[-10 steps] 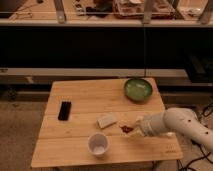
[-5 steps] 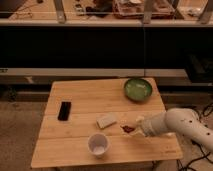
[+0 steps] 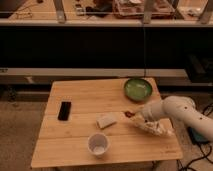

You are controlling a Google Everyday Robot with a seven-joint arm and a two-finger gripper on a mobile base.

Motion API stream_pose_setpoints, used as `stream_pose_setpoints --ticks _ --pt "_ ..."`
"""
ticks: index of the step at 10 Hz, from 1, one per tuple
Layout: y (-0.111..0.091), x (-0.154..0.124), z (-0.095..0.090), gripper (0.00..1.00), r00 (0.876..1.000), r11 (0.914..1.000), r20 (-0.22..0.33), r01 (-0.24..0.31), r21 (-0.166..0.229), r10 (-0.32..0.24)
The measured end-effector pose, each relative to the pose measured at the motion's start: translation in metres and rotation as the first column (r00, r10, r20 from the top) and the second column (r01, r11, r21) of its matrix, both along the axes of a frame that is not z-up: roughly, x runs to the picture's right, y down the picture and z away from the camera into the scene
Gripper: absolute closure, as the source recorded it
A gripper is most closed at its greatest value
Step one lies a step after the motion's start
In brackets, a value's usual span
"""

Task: Place the pepper in the ceramic bowl

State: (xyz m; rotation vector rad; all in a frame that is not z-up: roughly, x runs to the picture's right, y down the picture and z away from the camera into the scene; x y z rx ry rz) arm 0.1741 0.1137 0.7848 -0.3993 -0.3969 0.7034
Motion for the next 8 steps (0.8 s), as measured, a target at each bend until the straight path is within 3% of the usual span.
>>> stream_pose_setpoints --ticks 2,4,6,8 --pt "-0.046 0.012 0.033 1.00 0.998 0.9967 -0.035 -0.047 0.066 0.050" --pt "-0.098 0.015 0.053 1.00 0.995 0.9838 -0.053 -0.073 0.164 0.083" --pt "-0.125 0.011 0.067 1.00 0.995 0.9736 -0.065 -0.058 0.220 0.074" --pt "-0.134 0.008 0.092 1.00 0.996 0.9682 -0.071 -0.040 0.247 0.059"
